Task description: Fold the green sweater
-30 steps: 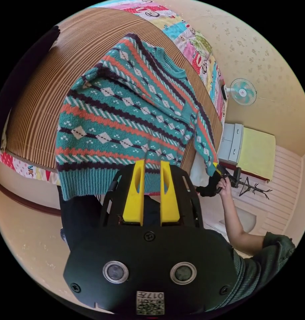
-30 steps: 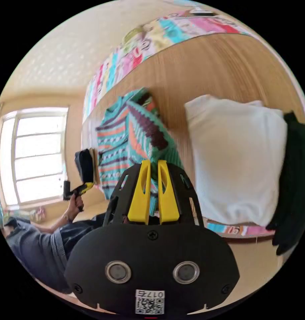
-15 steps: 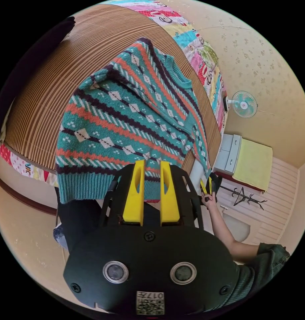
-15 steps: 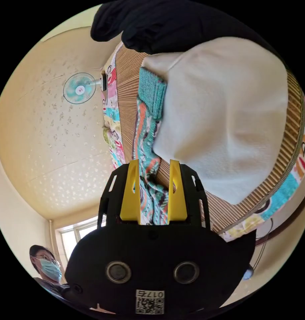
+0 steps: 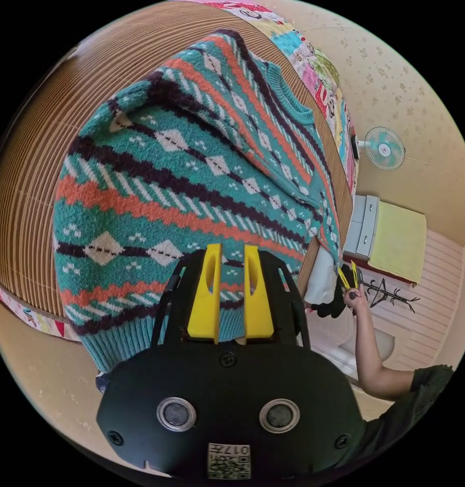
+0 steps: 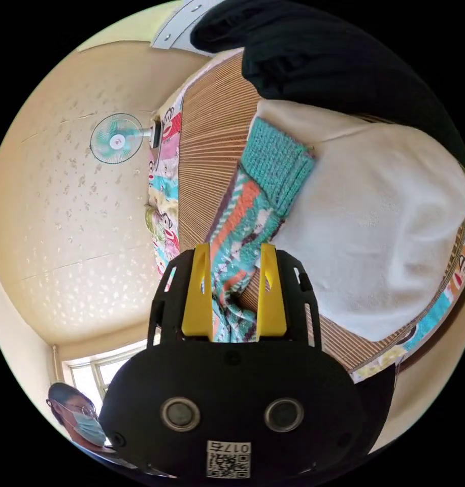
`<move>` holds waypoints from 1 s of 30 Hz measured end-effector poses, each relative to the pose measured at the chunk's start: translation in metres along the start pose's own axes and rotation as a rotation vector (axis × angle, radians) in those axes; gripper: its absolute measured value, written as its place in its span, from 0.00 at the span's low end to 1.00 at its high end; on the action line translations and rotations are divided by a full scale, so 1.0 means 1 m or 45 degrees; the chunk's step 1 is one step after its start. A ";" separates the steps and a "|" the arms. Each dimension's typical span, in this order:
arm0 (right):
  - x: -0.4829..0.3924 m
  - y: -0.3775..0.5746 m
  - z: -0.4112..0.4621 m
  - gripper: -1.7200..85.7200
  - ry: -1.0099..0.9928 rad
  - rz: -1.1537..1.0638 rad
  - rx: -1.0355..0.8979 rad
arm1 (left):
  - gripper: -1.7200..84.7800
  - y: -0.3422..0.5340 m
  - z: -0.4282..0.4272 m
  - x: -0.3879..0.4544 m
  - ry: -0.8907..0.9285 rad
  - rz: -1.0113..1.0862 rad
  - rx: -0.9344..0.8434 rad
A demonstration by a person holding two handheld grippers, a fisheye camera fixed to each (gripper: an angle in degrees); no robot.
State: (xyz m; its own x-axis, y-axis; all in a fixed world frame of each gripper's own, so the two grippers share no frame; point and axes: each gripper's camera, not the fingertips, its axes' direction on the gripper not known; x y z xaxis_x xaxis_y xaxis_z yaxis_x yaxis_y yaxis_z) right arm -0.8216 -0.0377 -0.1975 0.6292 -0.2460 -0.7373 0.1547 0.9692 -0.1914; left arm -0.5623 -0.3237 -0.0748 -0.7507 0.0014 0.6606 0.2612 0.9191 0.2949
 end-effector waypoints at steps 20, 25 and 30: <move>-0.105 0.052 0.135 0.13 0.277 -0.438 -0.138 | 0.11 0.005 -0.096 -0.053 -0.021 -0.016 0.019; -0.001 0.034 0.103 0.17 0.247 -0.079 -0.101 | 0.11 0.011 -0.111 -0.081 -0.023 -0.046 0.018; 0.042 0.016 0.092 0.18 0.188 0.044 -0.042 | 0.11 0.020 -0.118 -0.108 0.011 -0.140 0.017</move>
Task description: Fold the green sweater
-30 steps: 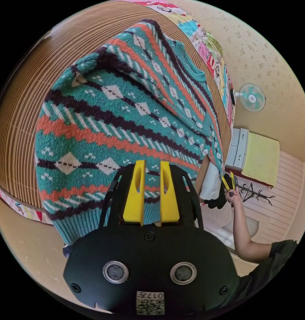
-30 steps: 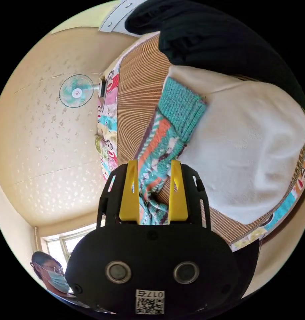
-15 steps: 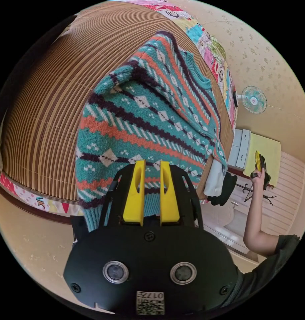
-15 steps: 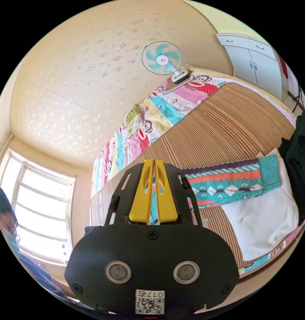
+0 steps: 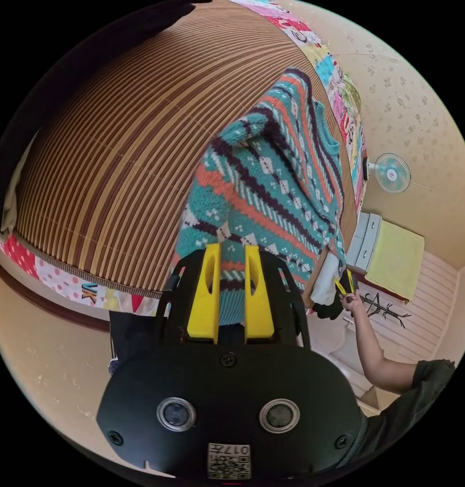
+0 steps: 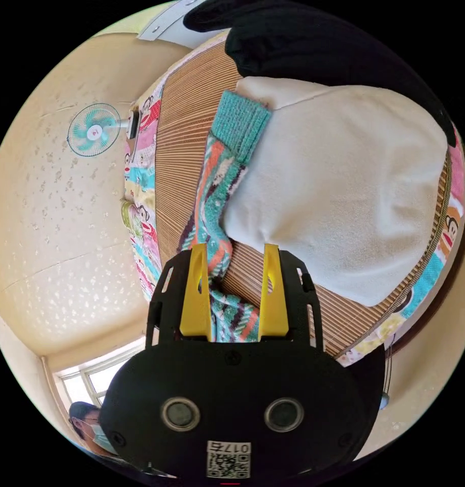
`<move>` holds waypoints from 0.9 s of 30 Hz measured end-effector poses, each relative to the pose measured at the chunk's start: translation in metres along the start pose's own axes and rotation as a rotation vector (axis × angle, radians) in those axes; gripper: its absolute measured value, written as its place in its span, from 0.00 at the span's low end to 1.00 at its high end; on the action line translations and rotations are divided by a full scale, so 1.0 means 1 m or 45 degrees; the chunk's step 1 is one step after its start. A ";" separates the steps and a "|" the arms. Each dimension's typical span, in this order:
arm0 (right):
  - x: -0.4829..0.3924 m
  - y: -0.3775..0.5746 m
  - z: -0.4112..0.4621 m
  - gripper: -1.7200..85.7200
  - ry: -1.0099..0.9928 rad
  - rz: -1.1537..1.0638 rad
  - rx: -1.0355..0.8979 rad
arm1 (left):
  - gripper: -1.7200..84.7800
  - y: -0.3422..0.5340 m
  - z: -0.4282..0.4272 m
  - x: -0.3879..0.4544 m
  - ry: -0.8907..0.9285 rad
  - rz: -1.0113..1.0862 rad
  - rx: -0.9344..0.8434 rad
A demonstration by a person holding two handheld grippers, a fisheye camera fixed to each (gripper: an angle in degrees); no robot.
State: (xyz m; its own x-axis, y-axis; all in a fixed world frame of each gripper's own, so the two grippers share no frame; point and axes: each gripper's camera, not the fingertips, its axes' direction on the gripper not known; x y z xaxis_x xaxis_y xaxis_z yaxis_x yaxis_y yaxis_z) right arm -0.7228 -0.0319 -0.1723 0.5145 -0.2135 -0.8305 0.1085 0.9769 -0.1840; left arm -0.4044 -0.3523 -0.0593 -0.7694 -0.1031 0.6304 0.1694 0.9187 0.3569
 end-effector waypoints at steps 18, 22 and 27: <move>-0.280 0.145 0.143 0.06 0.063 -1.378 0.240 | 0.11 0.022 0.005 0.008 -0.001 0.128 -0.018; -0.279 0.308 0.313 0.08 0.115 -1.799 -0.288 | 0.12 0.030 0.002 0.004 0.028 0.130 0.031; -0.161 0.321 0.433 0.08 0.464 -1.490 -0.753 | 0.13 0.039 -0.013 -0.007 0.031 0.085 0.108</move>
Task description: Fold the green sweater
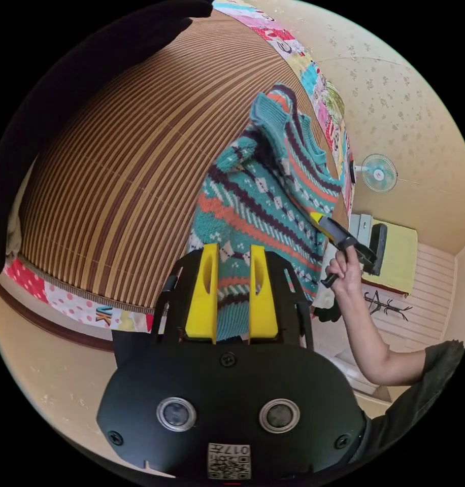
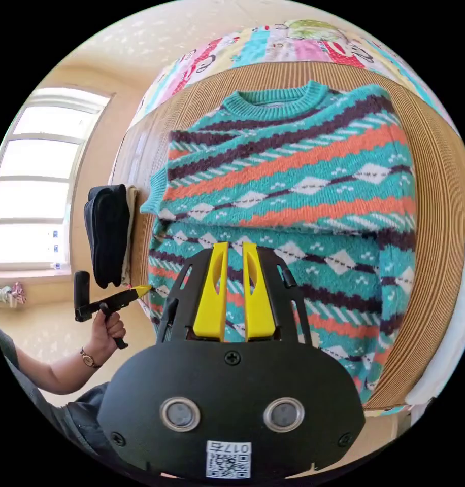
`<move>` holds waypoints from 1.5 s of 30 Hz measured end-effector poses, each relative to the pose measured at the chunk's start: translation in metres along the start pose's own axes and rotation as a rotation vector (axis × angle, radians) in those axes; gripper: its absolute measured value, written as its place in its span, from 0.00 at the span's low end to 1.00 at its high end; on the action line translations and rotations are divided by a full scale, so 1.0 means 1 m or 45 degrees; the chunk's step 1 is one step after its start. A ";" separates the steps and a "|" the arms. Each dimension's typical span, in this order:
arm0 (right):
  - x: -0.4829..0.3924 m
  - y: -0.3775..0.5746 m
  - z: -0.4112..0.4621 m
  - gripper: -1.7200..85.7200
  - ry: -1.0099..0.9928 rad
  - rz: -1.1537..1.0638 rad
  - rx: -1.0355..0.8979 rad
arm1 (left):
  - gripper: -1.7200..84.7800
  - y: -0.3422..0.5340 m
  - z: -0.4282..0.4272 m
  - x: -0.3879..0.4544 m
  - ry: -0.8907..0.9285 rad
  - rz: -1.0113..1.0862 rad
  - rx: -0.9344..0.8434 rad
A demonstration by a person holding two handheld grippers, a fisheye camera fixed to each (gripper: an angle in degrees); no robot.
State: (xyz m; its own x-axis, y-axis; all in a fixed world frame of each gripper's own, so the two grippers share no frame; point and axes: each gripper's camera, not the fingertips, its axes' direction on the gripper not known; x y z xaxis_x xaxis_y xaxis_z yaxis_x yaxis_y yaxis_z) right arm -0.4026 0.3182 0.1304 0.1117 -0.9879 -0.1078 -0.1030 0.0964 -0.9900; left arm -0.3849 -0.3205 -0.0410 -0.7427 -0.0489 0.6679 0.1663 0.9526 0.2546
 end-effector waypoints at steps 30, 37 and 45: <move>0.229 -0.055 -0.099 0.05 0.458 0.487 0.461 | 0.17 -0.080 0.023 0.118 -0.230 0.445 0.368; 0.244 -0.012 -0.094 0.05 0.584 0.447 0.304 | 0.14 -0.076 0.064 0.147 -0.434 0.491 0.217; 0.246 0.073 -0.134 0.08 0.295 0.465 0.362 | 0.10 -0.122 0.130 0.174 -0.297 0.481 -0.128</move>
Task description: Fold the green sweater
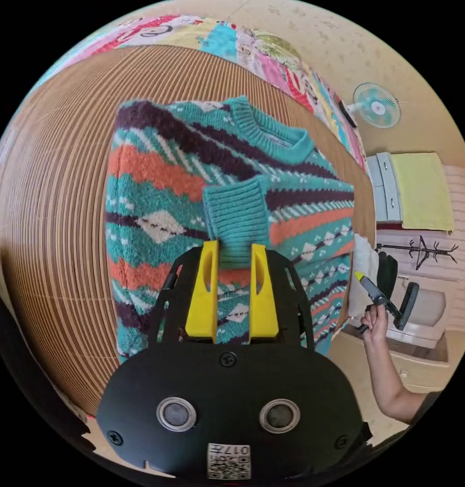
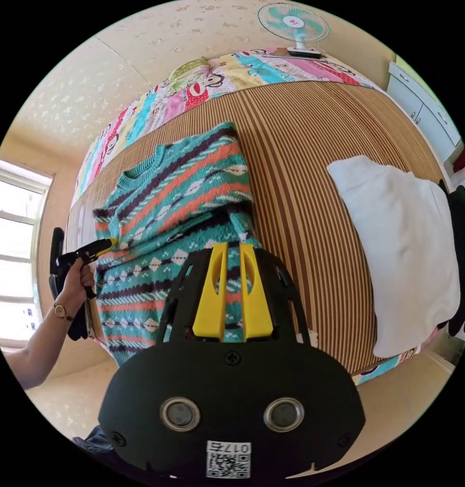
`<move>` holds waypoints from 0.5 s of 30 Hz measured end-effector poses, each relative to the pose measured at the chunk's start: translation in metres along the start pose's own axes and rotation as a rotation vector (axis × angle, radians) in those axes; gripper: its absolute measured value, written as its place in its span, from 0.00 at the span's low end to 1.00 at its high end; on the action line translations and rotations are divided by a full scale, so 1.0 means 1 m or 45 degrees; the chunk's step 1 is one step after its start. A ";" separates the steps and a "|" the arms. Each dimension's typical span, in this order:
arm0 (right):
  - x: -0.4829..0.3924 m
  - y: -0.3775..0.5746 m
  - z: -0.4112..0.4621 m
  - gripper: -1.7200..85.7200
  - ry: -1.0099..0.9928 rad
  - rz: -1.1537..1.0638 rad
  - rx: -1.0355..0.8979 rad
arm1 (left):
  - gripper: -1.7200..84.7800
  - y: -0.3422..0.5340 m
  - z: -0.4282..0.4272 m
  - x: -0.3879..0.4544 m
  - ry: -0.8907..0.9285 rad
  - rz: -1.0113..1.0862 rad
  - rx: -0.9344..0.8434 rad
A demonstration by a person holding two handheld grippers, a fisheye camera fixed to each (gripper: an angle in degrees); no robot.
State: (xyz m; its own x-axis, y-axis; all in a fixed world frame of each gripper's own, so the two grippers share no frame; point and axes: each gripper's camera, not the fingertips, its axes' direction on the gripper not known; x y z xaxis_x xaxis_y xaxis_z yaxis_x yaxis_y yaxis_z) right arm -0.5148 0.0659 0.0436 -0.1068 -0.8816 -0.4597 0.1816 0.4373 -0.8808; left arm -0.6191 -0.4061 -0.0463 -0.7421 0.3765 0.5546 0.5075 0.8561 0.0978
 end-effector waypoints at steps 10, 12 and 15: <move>0.115 0.070 -0.053 0.16 -0.047 0.056 -0.384 | 0.11 0.036 -0.109 -0.051 0.030 -0.108 0.210; 0.127 0.071 -0.059 0.17 -0.098 0.031 -0.462 | 0.13 0.079 -0.129 -0.058 -0.073 -0.072 0.248; 0.135 0.072 -0.062 0.18 -0.070 -0.040 -0.624 | 0.16 0.167 -0.133 -0.083 -0.139 -0.128 0.074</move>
State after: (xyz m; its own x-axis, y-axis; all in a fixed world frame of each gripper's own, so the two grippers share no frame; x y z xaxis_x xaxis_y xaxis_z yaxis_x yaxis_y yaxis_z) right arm -0.5765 -0.0101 -0.0890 -0.0507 -0.8980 -0.4370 -0.3036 0.4307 -0.8499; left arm -0.4144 -0.3411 0.0342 -0.8327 0.3215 0.4508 0.4044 0.9093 0.0986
